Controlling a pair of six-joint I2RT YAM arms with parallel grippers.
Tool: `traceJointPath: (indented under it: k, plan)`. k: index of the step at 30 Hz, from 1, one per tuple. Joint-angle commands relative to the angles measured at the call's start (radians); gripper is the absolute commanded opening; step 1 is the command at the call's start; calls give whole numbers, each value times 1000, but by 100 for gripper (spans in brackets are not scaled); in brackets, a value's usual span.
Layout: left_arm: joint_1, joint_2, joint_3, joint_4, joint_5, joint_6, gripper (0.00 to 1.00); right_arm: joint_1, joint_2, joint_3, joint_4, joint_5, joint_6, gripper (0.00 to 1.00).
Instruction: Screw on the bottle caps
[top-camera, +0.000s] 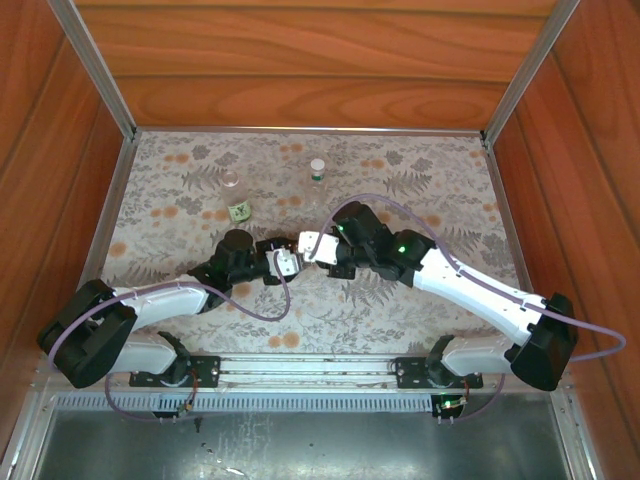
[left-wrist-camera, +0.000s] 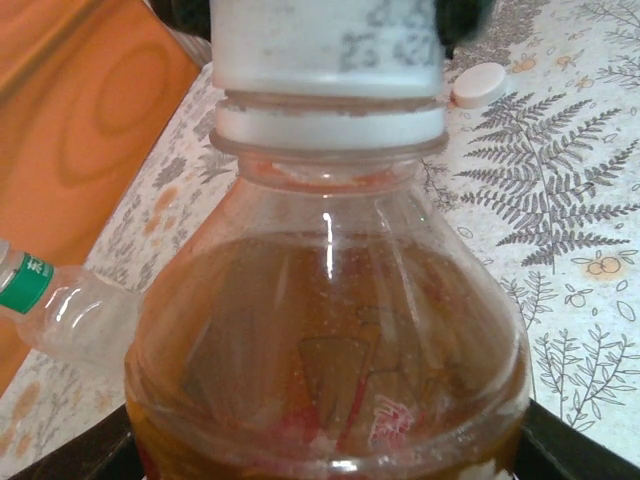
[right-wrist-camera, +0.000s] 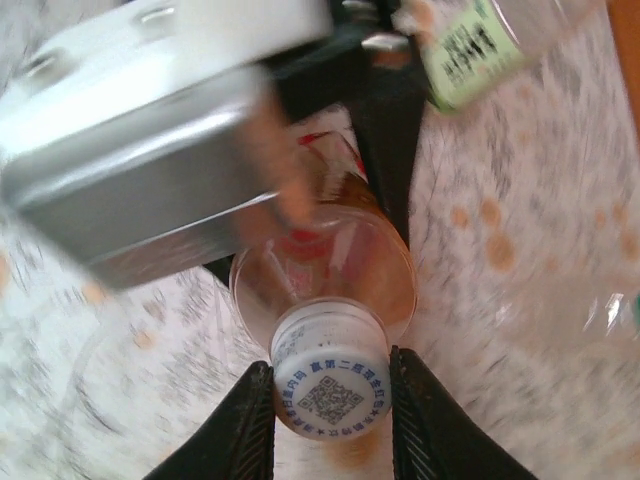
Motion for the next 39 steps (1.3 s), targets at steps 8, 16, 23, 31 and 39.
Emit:
traceJointPath:
  k: [8,16,23,31,39]
  plan:
    - [-5,-4,7,8,28,22,61,-49,29,-5,130,-196,1471,8]
    - [-5,-25,-1,6,25,14,61,-76,-16,-9,84,-217,911,41]
    - [-6,-17,1,6,31,20,61,-76,-108,-74,77,-166,51,52]
    - [-5,-16,-3,4,31,19,61,-74,-44,23,-79,-180,-419,51]
    - [-5,-23,-8,4,26,24,61,-73,11,37,-80,-174,-421,44]
